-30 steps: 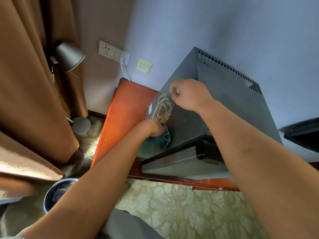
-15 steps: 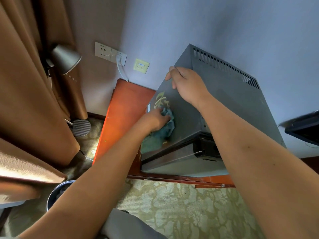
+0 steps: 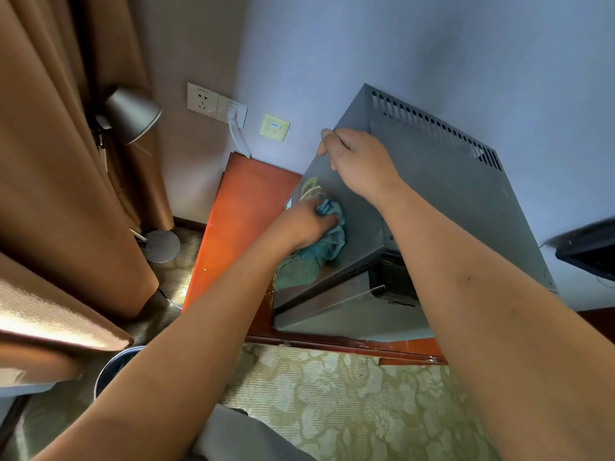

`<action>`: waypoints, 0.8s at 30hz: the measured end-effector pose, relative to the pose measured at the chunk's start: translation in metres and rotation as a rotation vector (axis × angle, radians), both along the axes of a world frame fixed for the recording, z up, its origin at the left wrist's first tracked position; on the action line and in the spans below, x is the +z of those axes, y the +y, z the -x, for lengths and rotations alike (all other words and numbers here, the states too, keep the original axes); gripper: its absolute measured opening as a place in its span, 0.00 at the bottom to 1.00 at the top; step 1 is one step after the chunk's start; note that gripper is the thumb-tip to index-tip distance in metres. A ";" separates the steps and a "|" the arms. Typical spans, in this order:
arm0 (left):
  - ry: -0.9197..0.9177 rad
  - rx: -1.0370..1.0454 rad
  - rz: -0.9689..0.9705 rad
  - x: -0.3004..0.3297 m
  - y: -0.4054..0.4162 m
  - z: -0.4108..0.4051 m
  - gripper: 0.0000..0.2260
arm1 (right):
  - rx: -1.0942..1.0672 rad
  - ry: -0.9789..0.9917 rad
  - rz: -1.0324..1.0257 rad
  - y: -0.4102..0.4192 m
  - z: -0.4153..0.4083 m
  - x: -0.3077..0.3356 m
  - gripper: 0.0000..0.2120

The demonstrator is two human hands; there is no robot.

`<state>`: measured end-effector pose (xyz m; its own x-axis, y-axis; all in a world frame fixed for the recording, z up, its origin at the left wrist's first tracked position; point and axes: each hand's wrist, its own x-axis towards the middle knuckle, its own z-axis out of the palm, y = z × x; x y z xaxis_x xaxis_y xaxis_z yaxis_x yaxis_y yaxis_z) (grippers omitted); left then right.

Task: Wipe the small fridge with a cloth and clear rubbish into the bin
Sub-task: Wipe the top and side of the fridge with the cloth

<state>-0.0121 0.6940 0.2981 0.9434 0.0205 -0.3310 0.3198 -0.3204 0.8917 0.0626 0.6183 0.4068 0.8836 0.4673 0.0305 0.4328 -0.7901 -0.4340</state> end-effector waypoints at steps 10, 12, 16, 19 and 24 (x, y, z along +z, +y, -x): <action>0.187 -0.170 -0.092 -0.029 0.005 0.006 0.25 | 0.060 -0.064 0.139 0.000 -0.003 -0.008 0.21; 0.119 -0.083 0.001 -0.020 0.007 0.002 0.30 | 0.077 -0.087 0.198 0.000 -0.004 -0.010 0.15; 0.040 0.010 0.098 -0.030 -0.001 0.003 0.28 | 0.094 -0.086 0.232 -0.001 -0.005 -0.010 0.07; 0.116 -0.002 -0.024 -0.055 -0.006 0.010 0.28 | 0.090 -0.084 0.254 0.000 -0.002 -0.008 0.07; 0.355 -0.054 -0.094 -0.099 -0.016 0.025 0.21 | 0.080 -0.095 0.277 0.001 0.001 -0.007 0.09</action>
